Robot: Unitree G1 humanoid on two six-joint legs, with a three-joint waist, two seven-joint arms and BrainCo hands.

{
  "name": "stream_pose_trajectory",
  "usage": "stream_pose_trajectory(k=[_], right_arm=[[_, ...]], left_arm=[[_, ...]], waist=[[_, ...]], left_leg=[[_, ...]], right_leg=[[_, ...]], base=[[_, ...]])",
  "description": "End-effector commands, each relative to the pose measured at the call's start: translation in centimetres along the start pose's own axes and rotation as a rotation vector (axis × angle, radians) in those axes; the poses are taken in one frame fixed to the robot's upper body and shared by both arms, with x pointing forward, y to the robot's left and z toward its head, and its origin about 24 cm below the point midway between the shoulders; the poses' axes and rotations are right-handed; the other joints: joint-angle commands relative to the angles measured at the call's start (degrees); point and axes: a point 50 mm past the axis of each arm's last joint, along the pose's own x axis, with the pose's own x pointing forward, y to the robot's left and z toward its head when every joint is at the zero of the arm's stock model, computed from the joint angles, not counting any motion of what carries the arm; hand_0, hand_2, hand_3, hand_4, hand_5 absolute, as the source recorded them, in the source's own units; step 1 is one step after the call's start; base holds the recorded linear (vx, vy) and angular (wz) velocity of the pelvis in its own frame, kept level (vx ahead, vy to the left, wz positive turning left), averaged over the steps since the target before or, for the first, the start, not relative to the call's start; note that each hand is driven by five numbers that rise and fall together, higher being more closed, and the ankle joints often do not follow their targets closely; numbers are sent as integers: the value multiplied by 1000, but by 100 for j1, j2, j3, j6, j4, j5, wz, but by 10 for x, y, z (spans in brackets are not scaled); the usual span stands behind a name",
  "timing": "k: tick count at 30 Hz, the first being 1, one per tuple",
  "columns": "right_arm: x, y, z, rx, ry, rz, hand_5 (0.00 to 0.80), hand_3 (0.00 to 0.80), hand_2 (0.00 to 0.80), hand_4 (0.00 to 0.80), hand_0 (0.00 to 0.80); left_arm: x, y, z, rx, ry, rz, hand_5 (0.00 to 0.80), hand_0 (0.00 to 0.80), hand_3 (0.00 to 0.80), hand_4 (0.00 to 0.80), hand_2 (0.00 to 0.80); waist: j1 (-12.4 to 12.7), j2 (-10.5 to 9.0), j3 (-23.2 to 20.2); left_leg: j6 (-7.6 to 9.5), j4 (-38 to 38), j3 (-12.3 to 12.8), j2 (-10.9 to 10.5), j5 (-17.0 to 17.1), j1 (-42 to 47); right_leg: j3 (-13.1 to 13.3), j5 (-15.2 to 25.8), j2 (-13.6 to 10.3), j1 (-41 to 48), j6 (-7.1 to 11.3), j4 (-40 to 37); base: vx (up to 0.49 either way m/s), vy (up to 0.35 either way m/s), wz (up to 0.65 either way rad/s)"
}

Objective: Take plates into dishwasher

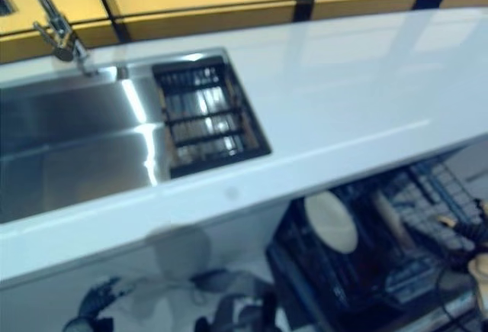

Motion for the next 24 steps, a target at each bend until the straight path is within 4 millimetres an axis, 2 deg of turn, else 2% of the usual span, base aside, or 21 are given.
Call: stream_pose_trajectory(k=[1,9,12,18,24], right_arm=[[2,-25,30,-22,-125,-73,0,0,0,0,0],[-6,-45,21,-3,-101,-108,0,0,0,0,0],[-13,-46,7,60,-74,-135,0,0,0,0,0],[-20,-42,-16,140,-1,-198,0,0,0,0,0],[-22,-53,-37,188,87,-274,0,0,0,0,0]], left_arm=[[4,10,10,7,-54,40,0,0,0,0,0],[-3,11,-11,29,11,42,0,0,0,0,0],[-5,11,-18,34,34,43,0,0,0,0,0],[-10,9,-27,37,59,41,0,0,0,0,0],[-13,10,-35,59,96,42,0,0,0,0,0]], waist=[[-173,-78,-252],[-342,-96,-555],[-441,-26,-688],[-519,114,-771],[-603,173,-864]], left_leg=[[436,347,-140,-240,-130,-382],[482,332,27,-274,-252,-141],[542,478,171,-298,-363,-54],[621,600,255,-330,-451,63],[613,559,347,-326,-493,199]], right_leg=[[-254,-593,-140,297,222,534],[-130,-536,-230,410,315,508],[-113,-593,-342,423,357,696],[-93,-658,-445,434,389,939],[-39,-603,-492,489,450,888]], base=[[29,84,-6],[47,106,-9],[46,96,-12],[35,60,-19],[21,24,-10]])
